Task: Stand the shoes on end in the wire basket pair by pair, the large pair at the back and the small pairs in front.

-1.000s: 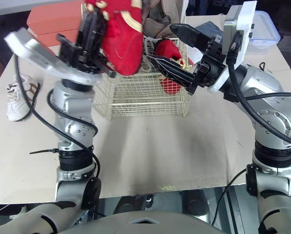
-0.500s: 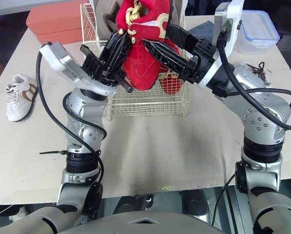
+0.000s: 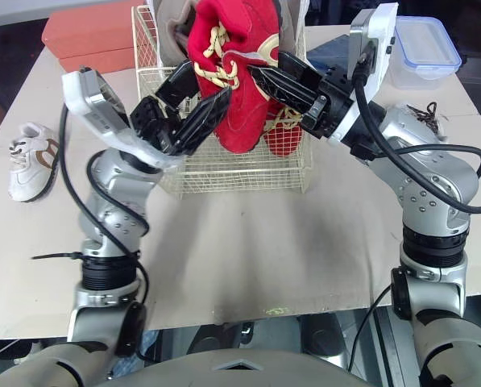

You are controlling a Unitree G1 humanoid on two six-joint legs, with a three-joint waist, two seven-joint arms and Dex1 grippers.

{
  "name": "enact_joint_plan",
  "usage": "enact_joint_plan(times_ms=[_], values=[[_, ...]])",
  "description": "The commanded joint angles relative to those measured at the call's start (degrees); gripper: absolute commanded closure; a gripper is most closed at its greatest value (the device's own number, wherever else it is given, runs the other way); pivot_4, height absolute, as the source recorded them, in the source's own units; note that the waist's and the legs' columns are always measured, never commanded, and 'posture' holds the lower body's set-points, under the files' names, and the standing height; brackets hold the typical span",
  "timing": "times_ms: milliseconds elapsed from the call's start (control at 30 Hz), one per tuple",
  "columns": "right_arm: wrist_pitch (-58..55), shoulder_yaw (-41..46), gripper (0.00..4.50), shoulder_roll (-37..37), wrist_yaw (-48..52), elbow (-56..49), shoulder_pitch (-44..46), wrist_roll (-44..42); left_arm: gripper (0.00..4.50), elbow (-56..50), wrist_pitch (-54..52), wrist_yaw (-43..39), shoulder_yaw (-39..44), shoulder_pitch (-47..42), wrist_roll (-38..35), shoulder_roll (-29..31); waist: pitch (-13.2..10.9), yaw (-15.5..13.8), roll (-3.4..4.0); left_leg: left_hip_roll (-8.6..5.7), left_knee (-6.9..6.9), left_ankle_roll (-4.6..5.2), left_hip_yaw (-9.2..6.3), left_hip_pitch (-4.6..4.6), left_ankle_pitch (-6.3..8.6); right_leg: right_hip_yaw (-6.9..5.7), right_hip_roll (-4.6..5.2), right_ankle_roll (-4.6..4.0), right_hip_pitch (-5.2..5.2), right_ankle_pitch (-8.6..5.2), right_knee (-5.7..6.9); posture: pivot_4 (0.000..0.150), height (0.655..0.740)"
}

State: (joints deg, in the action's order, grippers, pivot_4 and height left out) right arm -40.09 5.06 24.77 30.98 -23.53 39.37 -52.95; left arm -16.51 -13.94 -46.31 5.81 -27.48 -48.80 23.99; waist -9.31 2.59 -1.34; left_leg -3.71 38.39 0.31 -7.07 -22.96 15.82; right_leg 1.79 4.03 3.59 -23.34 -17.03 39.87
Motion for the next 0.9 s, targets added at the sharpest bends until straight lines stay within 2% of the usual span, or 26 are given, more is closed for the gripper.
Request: enact_joint_plan(times_ms=[33,167,300,400,800,900], values=[[3.73,0.02,4.18,2.03,6.03,-1.07,-0.29,2.07,0.05,-2.61,-8.38,-3.43,4.77,-1.35,-9.67,5.8,0.0,-0.06,0.01,0.0,-0.01,0.0,0.0,0.01,0.0,-0.01,0.0,0.0,0.0,0.0,0.0,0.15,0.74],[5.62,-0.61,4.18,3.29,11.39,-0.53,-1.02,3.18,0.05,0.94,-12.8,-6.21,6.96,-3.66,-11.11,10.67,-0.01,-0.2,0.01,-0.02,0.0,0.0,0.0,0.02,0.0,-0.03,-0.02,0.0,0.02,0.0,-0.02,0.15,0.74],[7.44,-1.71,4.18,4.23,16.1,-0.05,-1.45,4.66,0.05,3.12,-17.15,-10.4,6.4,-6.16,-13.31,12.25,-0.01,-0.23,0.01,-0.03,0.01,0.0,-0.01,0.01,0.0,-0.04,-0.01,0.0,0.04,0.0,-0.04,0.15,0.74],[7.93,-2.04,4.18,4.02,17.92,0.11,-1.39,4.72,0.05,4.99,-19.21,-14.46,4.68,-8.02,-12.13,13.15,-0.01,-0.2,0.01,-0.02,-0.01,0.0,-0.02,0.02,0.0,-0.04,0.0,0.0,0.03,0.0,-0.04,0.15,0.74],[7.09,-2.52,4.18,4.35,20.52,-1.83,-2.18,3.75,0.05,11.41,-22.8,-21.84,1.53,-12.74,-8.6,12.27,-0.01,-0.15,0.02,-0.01,-0.02,0.0,-0.02,0.02,0.0,-0.03,0.07,0.0,0.02,0.0,-0.04,0.15,0.74],[6.96,-2.61,4.18,4.17,20.87,-2.29,-2.17,3.37,0.83,11.95,-23.64,-22.77,1.1,-12.73,-7.87,12.42,-0.01,-0.13,0.02,-0.01,-0.02,0.0,-0.02,0.02,0.0,-0.03,0.08,0.0,0.02,0.0,-0.04,0.15,0.74]])
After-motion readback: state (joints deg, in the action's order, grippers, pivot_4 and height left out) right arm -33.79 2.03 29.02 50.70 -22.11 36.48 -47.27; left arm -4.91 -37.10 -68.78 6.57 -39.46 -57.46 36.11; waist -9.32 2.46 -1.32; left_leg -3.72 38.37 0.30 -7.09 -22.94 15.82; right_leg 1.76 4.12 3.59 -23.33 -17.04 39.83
